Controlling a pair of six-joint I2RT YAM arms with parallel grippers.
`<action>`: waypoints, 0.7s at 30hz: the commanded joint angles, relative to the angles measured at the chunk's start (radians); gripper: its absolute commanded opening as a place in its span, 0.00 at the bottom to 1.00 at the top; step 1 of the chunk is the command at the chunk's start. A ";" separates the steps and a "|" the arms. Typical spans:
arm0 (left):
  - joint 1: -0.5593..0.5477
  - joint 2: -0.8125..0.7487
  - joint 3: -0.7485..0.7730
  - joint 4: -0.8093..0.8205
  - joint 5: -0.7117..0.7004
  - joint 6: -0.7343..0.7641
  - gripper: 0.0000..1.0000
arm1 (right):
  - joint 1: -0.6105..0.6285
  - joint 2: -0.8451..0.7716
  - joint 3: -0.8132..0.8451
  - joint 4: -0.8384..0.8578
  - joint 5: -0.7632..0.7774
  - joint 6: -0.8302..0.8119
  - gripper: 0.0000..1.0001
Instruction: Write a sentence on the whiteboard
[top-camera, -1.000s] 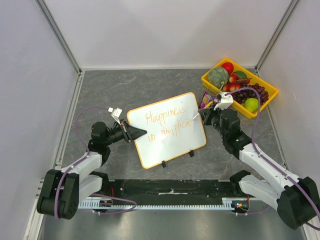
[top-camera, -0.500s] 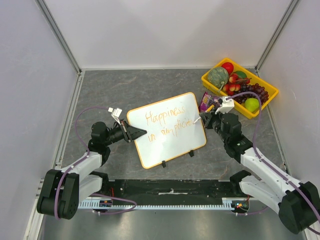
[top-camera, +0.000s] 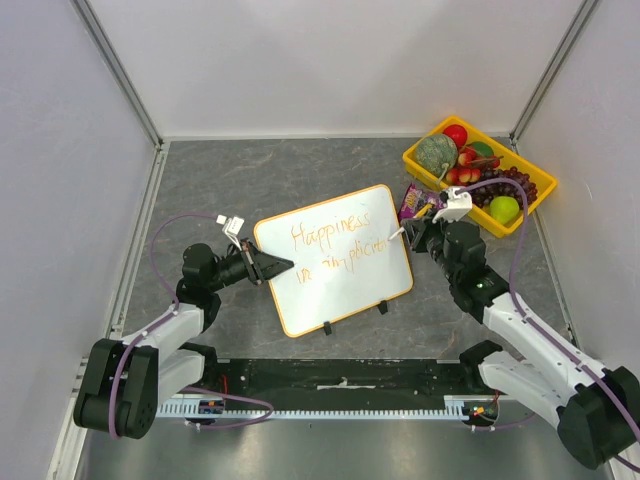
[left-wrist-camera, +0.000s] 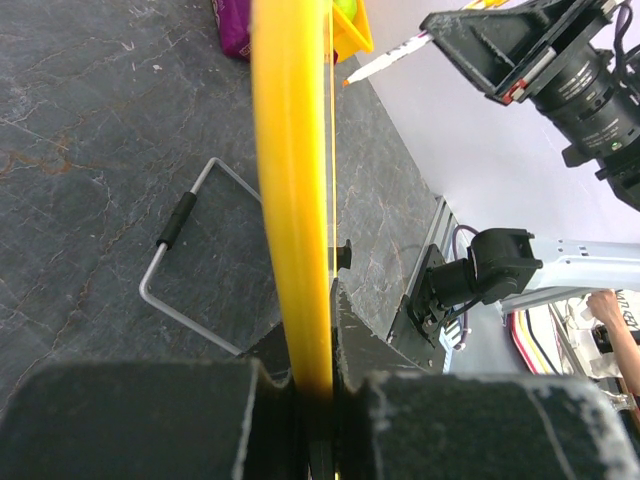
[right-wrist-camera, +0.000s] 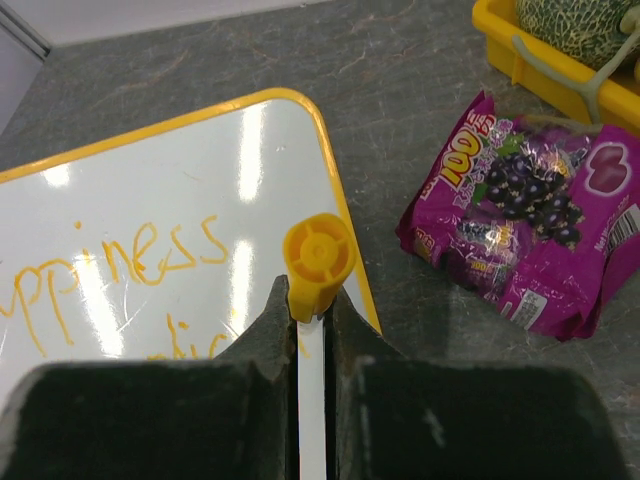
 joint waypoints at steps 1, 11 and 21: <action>-0.002 0.006 -0.029 -0.058 -0.016 0.176 0.02 | -0.005 0.020 0.073 0.037 0.039 -0.015 0.00; -0.002 0.008 -0.027 -0.058 -0.018 0.177 0.02 | -0.010 0.080 0.041 0.063 0.033 -0.015 0.00; -0.002 0.011 -0.027 -0.058 -0.016 0.176 0.02 | -0.010 0.048 -0.022 0.028 -0.016 -0.010 0.00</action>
